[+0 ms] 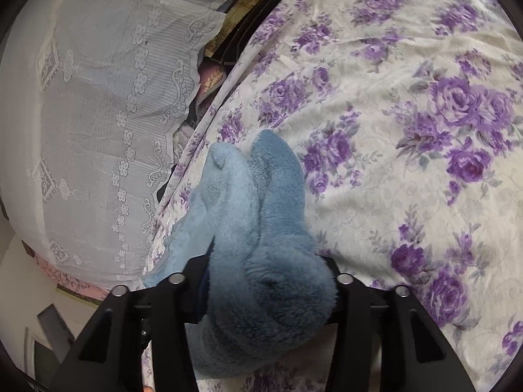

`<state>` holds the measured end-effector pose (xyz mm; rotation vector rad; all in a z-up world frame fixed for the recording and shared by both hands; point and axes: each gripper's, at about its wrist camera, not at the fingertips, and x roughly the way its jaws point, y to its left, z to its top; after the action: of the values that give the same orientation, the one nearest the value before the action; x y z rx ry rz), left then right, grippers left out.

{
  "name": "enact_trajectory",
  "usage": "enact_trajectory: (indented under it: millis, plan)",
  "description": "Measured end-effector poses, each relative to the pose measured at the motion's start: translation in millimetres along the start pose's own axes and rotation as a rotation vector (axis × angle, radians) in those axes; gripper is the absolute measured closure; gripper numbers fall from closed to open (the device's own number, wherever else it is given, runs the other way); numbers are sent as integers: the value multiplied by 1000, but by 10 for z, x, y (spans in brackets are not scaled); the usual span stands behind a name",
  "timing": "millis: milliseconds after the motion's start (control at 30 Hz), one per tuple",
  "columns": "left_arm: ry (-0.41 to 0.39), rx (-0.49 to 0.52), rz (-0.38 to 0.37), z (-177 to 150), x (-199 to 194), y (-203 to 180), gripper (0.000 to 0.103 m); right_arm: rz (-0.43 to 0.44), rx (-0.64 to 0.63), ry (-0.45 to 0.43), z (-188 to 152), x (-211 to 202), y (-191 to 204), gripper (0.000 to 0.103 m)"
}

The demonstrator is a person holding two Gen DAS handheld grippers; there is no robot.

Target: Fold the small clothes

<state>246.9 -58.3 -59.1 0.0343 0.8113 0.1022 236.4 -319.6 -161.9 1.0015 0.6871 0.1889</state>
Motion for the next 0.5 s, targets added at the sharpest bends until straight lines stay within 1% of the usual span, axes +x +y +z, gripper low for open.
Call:
enact_trajectory:
  millis: [133, 167, 233, 267, 300, 333, 367, 433, 467, 500]
  plan:
    - [16, 94, -12, -126, -1, -410, 5, 29, 29, 12, 26, -9, -33, 63]
    - [7, 120, -7, -164, -12, -504, 5, 42, 48, 19, 43, -11, -54, 63]
    - [-25, 161, 43, -200, -17, -605, 5, 60, 69, 37, 72, -9, -87, 63]
    - [-30, 176, 60, -214, 1, -632, 5, 65, 72, 45, 83, -2, -92, 63]
    - [-17, 187, 62, -233, 52, -650, 5, 66, 73, 52, 89, 3, -94, 63]
    - [-6, 179, 54, -251, 76, -636, 5, 67, 70, 66, 106, 25, -90, 64]
    - [-13, 163, 38, -281, 52, -614, 5, 68, 68, 78, 131, 48, -85, 63]
    - [-47, 151, -44, -342, -86, -591, 5, 84, 88, 103, 207, 91, -91, 62]
    - [-55, 165, -80, -372, -141, -606, 5, 97, 96, 120, 251, 114, -102, 61]
    - [-64, 179, -86, -398, -171, -636, 5, 112, 110, 140, 294, 138, -124, 61]
